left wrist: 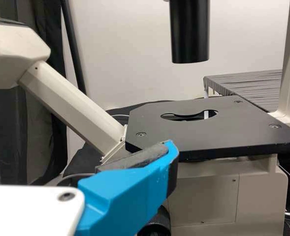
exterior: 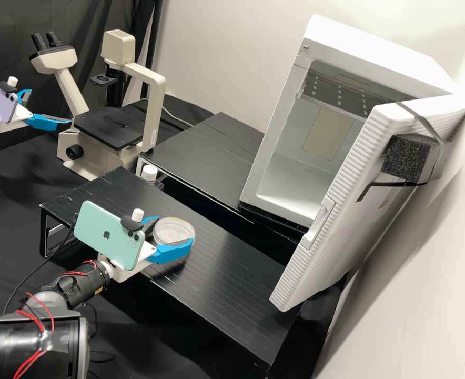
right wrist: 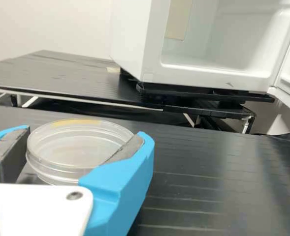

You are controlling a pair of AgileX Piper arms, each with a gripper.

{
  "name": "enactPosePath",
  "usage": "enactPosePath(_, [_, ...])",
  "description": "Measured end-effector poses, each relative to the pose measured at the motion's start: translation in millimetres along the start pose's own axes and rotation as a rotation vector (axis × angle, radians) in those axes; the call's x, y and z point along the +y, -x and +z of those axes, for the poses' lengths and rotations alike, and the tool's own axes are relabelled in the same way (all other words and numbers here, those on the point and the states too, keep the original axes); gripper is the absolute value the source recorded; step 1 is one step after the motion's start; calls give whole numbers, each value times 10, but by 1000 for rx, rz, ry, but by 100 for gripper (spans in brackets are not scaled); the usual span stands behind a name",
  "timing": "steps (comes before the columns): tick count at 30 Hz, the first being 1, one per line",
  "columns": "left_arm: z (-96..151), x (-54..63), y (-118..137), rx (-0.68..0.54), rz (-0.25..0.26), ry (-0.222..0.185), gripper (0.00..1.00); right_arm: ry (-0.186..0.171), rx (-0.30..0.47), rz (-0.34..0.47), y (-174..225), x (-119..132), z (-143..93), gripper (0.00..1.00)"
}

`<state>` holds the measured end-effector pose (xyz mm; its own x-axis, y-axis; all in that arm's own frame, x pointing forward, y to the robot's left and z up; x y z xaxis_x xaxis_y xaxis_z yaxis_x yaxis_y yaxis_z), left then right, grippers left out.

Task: Move the petri dish to the bench.

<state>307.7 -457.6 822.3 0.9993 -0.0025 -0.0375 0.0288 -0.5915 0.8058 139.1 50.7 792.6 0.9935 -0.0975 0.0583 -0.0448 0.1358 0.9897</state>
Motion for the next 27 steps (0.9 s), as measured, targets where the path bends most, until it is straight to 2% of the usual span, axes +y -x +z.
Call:
enactPosePath(4, [0, 0, 0, 0, 0, 0, 100, 0, -16, -14, -21, -48, 9, 0])
enactPosePath(11, [0, 0, 0, 0, 0, 0, 100, -2, -23, 6, -76, -95, 18, 0])
enactPosePath(12, [0, 0, 0, 0, 0, 0, 100, -3, -27, 5, -83, -100, 23, 100])
enactPosePath(24, [0, 0, 0, 0, 0, 0, 100, -5, -15, 9, -83, -96, 12, 100])
enactPosePath(27, [0, 0, 0, 0, 0, 0, 100, -18, -9, 1, -60, -107, -5, 100])
